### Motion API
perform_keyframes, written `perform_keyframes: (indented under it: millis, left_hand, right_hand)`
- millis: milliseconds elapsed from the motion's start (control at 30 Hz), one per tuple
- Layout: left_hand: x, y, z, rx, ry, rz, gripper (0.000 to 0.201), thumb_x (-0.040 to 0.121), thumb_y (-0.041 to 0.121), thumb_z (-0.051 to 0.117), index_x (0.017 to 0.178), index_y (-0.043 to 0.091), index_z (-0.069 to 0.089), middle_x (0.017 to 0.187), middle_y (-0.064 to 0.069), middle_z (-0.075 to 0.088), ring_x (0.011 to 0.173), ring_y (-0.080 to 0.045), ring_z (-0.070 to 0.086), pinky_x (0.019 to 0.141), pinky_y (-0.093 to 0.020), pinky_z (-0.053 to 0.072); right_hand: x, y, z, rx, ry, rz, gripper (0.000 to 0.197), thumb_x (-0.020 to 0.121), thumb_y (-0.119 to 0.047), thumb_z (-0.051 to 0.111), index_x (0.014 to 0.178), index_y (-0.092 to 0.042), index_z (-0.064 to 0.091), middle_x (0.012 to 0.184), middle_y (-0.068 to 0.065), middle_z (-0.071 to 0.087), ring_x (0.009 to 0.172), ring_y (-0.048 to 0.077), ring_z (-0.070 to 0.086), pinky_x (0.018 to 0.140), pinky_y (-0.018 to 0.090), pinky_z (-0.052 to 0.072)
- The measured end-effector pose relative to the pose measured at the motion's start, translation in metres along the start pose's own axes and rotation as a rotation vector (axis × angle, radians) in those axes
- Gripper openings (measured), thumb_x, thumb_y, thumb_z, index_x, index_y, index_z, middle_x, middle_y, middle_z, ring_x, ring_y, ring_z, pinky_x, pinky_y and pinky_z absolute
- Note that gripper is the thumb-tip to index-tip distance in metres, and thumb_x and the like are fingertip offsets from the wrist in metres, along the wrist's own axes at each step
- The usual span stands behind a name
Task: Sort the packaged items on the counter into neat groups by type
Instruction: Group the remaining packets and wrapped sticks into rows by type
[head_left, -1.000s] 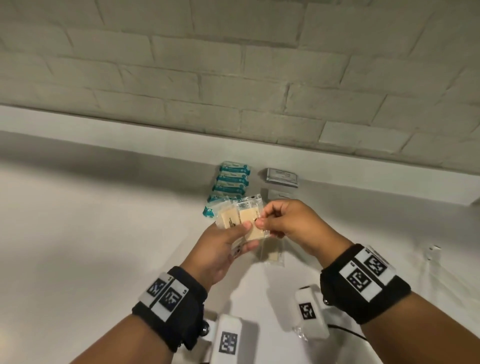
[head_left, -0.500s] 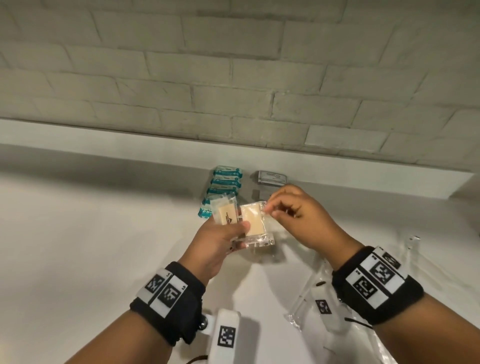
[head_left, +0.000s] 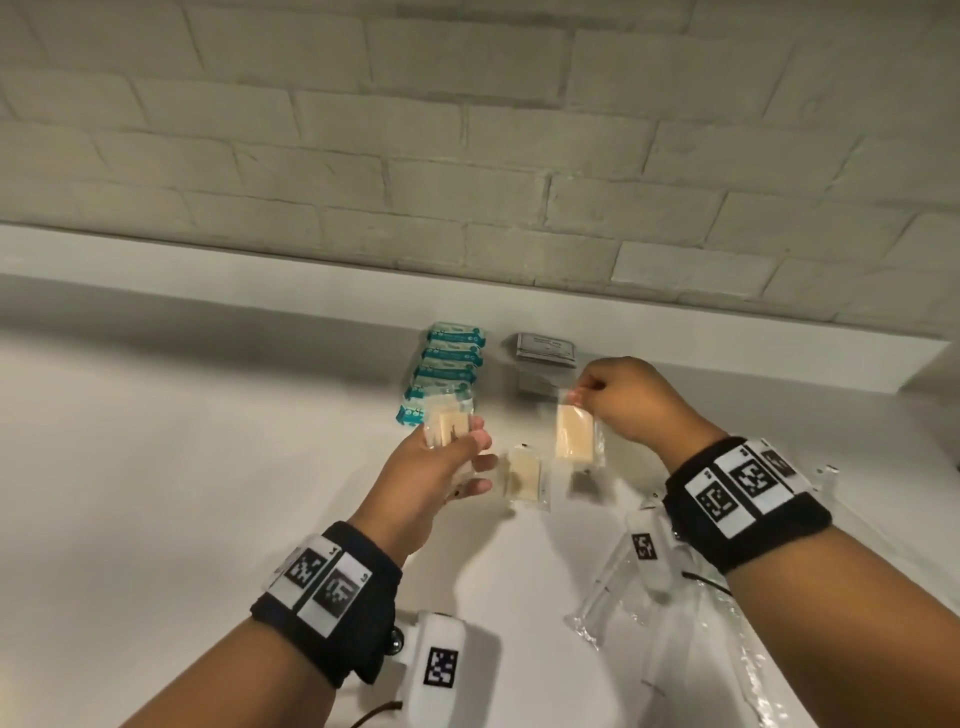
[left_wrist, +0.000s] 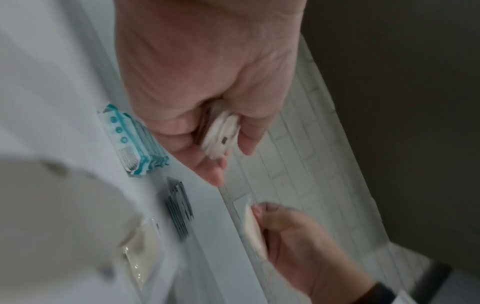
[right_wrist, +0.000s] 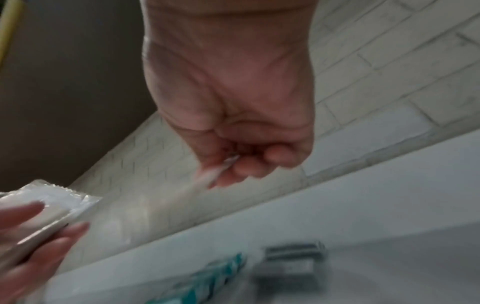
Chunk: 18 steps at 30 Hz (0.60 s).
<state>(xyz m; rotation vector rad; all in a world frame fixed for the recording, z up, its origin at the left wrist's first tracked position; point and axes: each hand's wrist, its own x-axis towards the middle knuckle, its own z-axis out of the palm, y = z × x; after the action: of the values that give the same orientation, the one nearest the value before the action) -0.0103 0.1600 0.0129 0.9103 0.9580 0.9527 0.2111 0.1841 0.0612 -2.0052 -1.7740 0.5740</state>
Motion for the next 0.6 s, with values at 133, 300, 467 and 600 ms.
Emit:
perform_keyframes:
  millis: [133, 300, 467, 600]
  left_hand:
    - [0.001, 0.001, -0.010, -0.234, -0.069, -0.111, 0.031, 0.095, 0.002, 0.041, 0.122, 0.007, 0.055, 0.116, -0.015, 0.067, 0.106, -0.032, 0.066, 0.083, -0.040, 0.056]
    - [0.002, -0.003, -0.016, -0.255, -0.055, -0.112, 0.031, 0.093, 0.003, 0.052, 0.124, 0.007, 0.056, 0.115, -0.016, 0.069, 0.097, -0.028, 0.070, 0.076, -0.037, 0.060]
    - [0.010, -0.008, -0.019, -0.283, 0.025, -0.082, 0.029, 0.089, 0.001, 0.059, 0.118, 0.008, 0.059, 0.098, -0.008, 0.074, 0.084, -0.020, 0.074, 0.072, -0.034, 0.061]
    - [0.012, -0.008, -0.013, -0.247, 0.005, -0.068, 0.024, 0.090, 0.002, 0.058, 0.112, 0.010, 0.062, 0.094, -0.005, 0.076, 0.084, -0.020, 0.073, 0.069, -0.032, 0.061]
  right_hand:
    - [0.017, 0.006, 0.024, -0.072, -0.115, 0.023, 0.009, 0.094, -0.019, 0.057, 0.090, -0.013, 0.063, 0.082, -0.003, 0.056, 0.077, 0.013, 0.051, 0.058, 0.021, 0.034]
    - [0.028, 0.004, 0.068, -0.060, -0.242, 0.037, 0.009, 0.093, -0.015, 0.058, 0.092, -0.013, 0.067, 0.082, -0.005, 0.060, 0.081, 0.012, 0.058, 0.069, 0.021, 0.039]
    - [0.038, -0.004, 0.059, -0.131, -0.178, 0.006, 0.015, 0.094, -0.026, 0.054, 0.085, -0.023, 0.065, 0.098, 0.000, 0.067, 0.087, 0.017, 0.061, 0.075, 0.027, 0.045]
    - [0.014, -0.026, 0.036, 0.307, -0.291, -0.028, 0.019, 0.092, -0.030, 0.060, 0.093, -0.014, 0.071, 0.085, 0.000, 0.072, 0.064, 0.008, 0.058, 0.059, 0.017, 0.042]
